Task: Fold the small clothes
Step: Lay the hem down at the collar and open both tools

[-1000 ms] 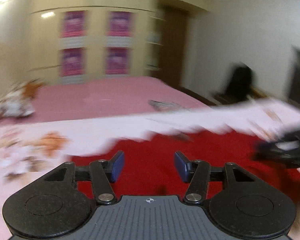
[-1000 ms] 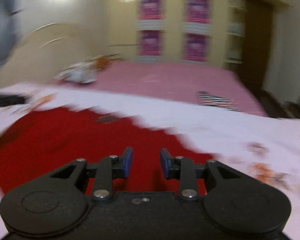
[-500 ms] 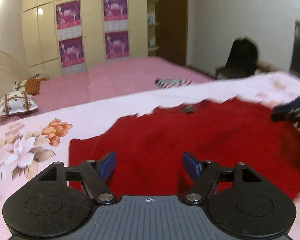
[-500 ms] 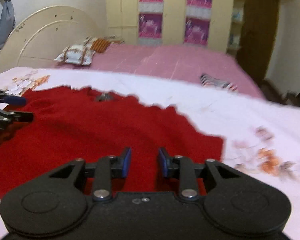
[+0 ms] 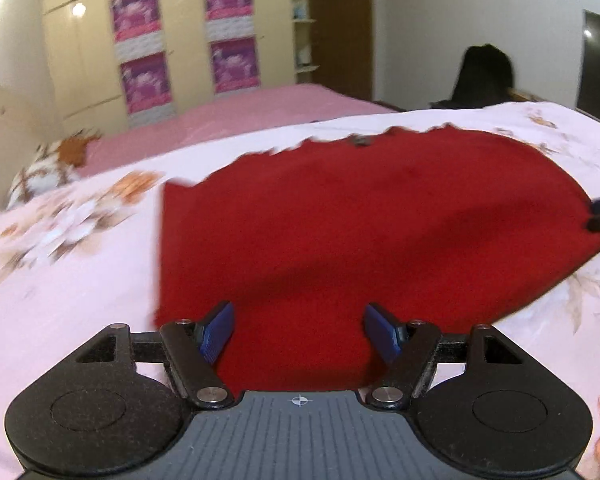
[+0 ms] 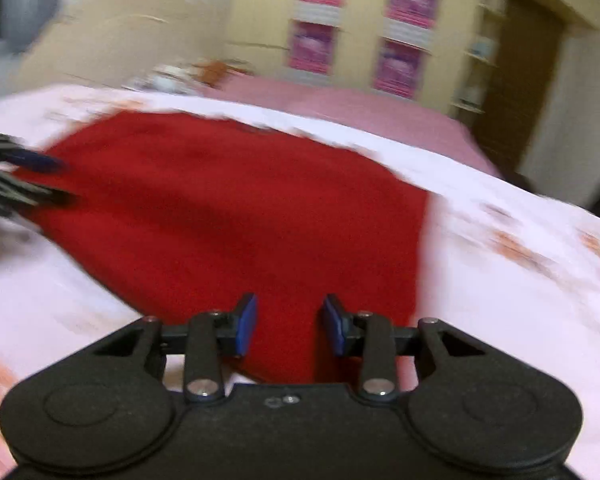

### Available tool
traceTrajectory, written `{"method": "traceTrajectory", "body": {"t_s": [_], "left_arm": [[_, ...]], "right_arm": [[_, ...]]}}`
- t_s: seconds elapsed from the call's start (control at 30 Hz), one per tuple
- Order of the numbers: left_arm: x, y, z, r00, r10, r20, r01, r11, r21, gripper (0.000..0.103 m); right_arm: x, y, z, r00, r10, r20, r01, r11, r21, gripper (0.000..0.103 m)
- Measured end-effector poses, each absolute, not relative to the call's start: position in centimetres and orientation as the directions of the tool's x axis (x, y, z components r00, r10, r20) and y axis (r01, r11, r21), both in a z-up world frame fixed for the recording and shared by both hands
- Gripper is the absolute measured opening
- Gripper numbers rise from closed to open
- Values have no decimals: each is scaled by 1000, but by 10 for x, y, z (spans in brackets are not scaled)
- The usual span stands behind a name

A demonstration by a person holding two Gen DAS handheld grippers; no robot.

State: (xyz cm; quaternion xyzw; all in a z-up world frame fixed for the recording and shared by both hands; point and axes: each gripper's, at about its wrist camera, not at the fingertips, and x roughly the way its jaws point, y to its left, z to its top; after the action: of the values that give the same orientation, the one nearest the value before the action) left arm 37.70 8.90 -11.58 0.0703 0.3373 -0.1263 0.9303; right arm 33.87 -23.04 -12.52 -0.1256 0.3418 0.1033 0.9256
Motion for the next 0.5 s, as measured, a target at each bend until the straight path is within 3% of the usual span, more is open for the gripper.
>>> {"method": "traceTrajectory", "body": {"t_s": [0.1, 0.27, 0.37, 0.43, 0.47, 0.5], "left_arm": [[391, 83, -102, 768, -154, -621, 266, 960, 91, 72], [454, 37, -77, 808, -189, -558, 313, 940, 136, 72], [500, 30, -88, 783, -192, -592, 309, 946, 102, 72], [522, 34, -112, 726, -152, -670, 298, 948, 108, 74], [526, 41, -123, 712, -157, -684, 270, 961, 60, 86], [528, 52, -123, 714, -165, -681, 233, 972, 8, 86]], "right_arm": [[342, -249, -119, 735, 95, -672, -225, 968, -109, 36], [389, -237, -83, 814, 175, -554, -177, 983, 51, 33], [439, -224, -89, 803, 149, -577, -154, 987, 41, 24], [460, -227, -103, 783, 120, -610, -151, 989, 0, 22], [472, -231, -117, 745, 53, -665, -122, 991, -58, 22], [471, -240, -124, 746, 49, -664, -117, 991, -59, 22]]}}
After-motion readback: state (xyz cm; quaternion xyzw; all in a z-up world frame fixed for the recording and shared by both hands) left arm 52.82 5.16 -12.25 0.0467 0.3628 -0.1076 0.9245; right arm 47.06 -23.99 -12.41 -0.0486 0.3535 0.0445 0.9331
